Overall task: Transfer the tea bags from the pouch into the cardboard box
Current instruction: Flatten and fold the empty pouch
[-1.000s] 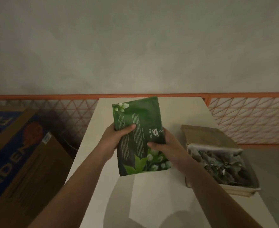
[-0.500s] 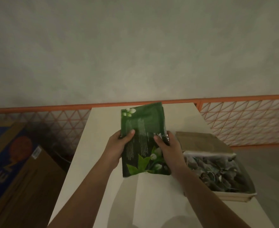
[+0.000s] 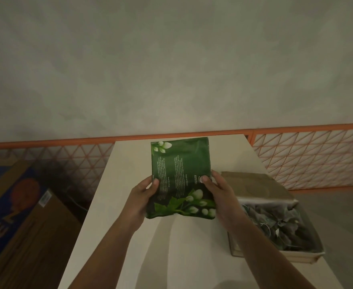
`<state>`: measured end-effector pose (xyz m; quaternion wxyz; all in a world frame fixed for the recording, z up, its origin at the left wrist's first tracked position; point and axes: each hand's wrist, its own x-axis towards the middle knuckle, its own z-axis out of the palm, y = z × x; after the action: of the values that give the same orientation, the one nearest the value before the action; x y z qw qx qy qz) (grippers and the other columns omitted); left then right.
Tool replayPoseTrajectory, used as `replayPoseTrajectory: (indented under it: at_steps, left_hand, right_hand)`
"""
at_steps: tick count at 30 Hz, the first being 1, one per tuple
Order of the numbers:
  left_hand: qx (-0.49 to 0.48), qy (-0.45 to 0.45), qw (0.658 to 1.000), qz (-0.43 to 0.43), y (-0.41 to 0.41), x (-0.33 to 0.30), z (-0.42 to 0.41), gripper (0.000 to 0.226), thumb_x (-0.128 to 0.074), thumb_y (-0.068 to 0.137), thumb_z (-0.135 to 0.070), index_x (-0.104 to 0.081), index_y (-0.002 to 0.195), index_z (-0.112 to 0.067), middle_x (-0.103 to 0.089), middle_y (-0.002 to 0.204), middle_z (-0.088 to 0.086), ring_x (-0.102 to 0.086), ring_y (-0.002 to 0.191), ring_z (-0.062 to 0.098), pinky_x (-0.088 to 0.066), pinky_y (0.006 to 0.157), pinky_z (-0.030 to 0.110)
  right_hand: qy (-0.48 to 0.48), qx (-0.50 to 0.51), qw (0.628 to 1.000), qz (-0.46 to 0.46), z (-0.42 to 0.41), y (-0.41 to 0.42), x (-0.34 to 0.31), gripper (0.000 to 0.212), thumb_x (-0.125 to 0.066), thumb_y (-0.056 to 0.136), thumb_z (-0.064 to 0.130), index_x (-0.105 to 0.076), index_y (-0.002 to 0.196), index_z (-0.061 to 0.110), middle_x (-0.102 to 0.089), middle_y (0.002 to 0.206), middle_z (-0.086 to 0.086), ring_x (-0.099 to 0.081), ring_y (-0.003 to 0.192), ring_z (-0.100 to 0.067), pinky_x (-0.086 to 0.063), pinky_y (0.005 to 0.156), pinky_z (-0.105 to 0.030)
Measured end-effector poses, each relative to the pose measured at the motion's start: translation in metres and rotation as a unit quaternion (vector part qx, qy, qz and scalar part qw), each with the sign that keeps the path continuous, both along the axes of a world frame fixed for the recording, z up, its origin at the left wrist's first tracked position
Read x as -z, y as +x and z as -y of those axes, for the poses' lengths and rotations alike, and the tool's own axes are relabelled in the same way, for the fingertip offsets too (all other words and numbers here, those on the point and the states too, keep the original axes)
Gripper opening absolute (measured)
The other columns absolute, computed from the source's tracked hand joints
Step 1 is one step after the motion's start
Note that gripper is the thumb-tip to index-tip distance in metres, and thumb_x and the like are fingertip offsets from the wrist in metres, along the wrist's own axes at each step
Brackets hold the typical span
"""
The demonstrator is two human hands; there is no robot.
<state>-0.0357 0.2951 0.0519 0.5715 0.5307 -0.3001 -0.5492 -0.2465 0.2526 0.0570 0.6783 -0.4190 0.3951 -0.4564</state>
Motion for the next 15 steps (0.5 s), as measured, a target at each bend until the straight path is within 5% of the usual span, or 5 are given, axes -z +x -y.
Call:
replayPoseTrajectory:
  at_steps: [5,12,15]
  left_hand:
    - [-0.020,0.008,0.997,-0.080,-0.003,-0.001,-0.001,0.022,-0.050,0.100,-0.012,-0.066,0.115,-0.006,-0.078,0.099,0.012,-0.076,0.083,0.027,-0.061,0.061,0.032]
    - [0.016,0.102,0.986,-0.130,0.004,-0.014,-0.009,0.031,-0.042,0.104,-0.011,-0.065,0.122,-0.001,-0.071,0.116,0.026,-0.074,0.087,0.040,-0.063,0.062,0.046]
    - [0.055,0.154,0.975,-0.153,0.012,-0.025,-0.014,0.049,-0.049,0.099,-0.051,-0.071,0.118,-0.012,-0.071,0.118,0.019,-0.070,0.099,0.036,-0.062,0.072,0.039]
  right_hand:
    - [0.007,-0.050,0.997,0.053,-0.004,-0.002,-0.004,0.033,-0.036,0.102,0.009,-0.056,0.128,0.012,-0.067,0.121,-0.014,-0.065,0.109,-0.036,-0.048,0.095,-0.051]
    - [-0.056,-0.009,0.998,0.016,0.006,-0.005,-0.006,0.025,-0.036,0.098,0.001,-0.060,0.101,0.003,-0.063,0.103,-0.022,-0.062,0.094,-0.040,-0.056,0.075,-0.038]
    - [-0.119,-0.059,0.991,-0.016,0.009,-0.005,-0.015,0.027,-0.033,0.096,-0.009,-0.058,0.097,0.000,-0.058,0.099,-0.019,-0.058,0.092,-0.037,-0.051,0.079,-0.041]
